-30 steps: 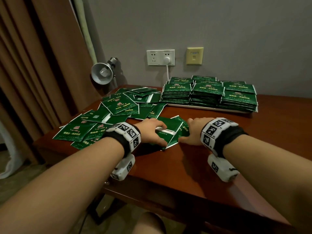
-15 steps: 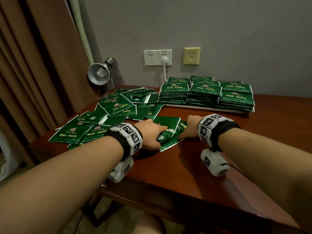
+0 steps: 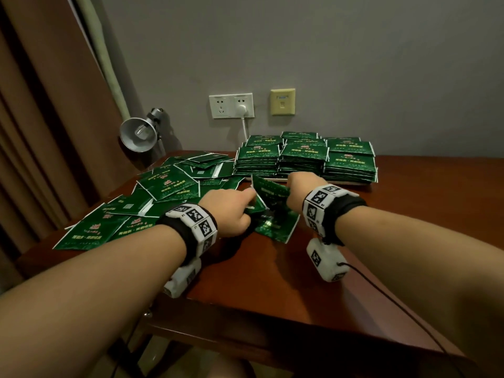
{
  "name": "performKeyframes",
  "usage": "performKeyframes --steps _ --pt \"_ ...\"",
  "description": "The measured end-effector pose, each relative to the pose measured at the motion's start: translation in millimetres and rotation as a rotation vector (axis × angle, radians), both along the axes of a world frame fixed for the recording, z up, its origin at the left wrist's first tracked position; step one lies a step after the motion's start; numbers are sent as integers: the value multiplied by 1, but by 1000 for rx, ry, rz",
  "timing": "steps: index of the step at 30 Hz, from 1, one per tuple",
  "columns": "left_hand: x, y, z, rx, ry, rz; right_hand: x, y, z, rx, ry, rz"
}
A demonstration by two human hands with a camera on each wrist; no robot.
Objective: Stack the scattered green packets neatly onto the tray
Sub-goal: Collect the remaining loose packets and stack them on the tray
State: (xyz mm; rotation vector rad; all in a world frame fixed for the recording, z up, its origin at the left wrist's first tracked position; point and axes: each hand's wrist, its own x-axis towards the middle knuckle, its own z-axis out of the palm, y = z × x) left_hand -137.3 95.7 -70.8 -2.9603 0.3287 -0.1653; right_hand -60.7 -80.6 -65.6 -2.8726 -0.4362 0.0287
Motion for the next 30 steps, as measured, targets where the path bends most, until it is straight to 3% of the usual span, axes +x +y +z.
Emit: performKeyframes --steps 6,11,17,24,30 --pt "9 -7 4 -101 22 -40 -4 -25 5 -34 5 -18" --pt "15 -5 7 -223 9 86 -7 -21 -1 -78 24 18" --pt "19 6 2 -171 52 250 -5 -20 -2 -164 -59 10" --pt "24 10 -27 -197 143 243 -3 -29 -6 -141 -44 -2" --pt "16 2 -37 -6 397 296 -3 -33 15 -12 -205 -126"
